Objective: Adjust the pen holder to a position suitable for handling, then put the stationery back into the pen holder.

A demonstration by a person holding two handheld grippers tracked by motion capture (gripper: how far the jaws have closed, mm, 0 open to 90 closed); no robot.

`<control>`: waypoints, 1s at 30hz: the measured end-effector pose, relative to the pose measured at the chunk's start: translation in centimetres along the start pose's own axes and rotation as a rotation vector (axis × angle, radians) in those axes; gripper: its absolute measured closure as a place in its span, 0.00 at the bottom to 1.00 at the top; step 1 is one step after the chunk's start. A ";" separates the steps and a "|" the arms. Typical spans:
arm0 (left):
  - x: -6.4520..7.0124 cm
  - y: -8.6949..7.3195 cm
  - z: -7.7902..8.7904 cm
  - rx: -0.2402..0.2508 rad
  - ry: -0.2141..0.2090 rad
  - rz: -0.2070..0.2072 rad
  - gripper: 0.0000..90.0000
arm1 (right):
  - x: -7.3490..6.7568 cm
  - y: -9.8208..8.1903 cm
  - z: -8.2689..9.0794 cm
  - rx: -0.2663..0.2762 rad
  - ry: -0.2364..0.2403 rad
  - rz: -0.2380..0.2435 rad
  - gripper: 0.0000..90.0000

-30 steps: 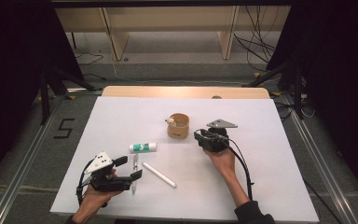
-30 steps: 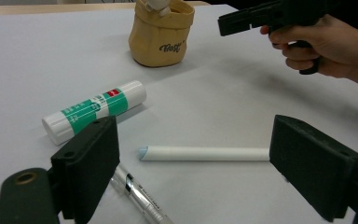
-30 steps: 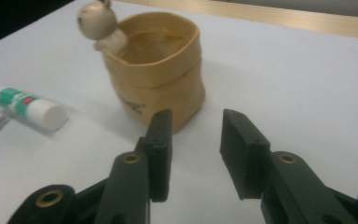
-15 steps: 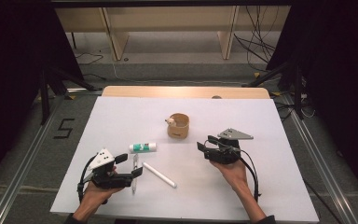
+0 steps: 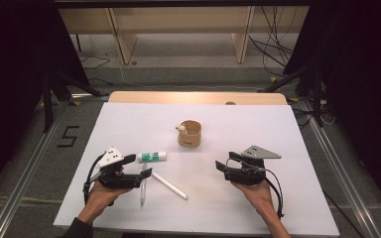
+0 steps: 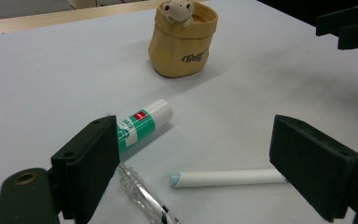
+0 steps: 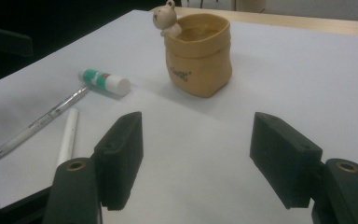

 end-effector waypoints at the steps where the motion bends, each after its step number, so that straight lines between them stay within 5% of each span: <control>1: 0.0 0.0 -0.1 -0.004 0.001 -0.002 0.17 | 0.0 -0.1 0.2 -0.001 0.002 -0.002 0.39; 14: -1.2 0.4 -1.2 -0.033 -0.005 0.005 0.17 | -0.4 -1.1 1.6 -0.011 -0.003 -0.018 0.30; 22: -1.7 0.9 -1.5 -0.054 0.001 -0.015 0.17 | -0.7 -1.6 2.3 -0.020 -0.008 -0.017 0.29; 30: -2.3 1.5 -2.4 -0.126 0.000 -0.069 0.17 | -0.7 -1.9 3.0 -0.018 0.001 -0.035 0.27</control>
Point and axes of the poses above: each handheld gripper's, and its own axes: z roughly backward along the jaws, y roughly out of its top, x roughly to its right, the point moved 2 cm from there along -z, roughly forward along the jaws, and after that the axes turned 11 degrees about x, right-handed, at the moved point
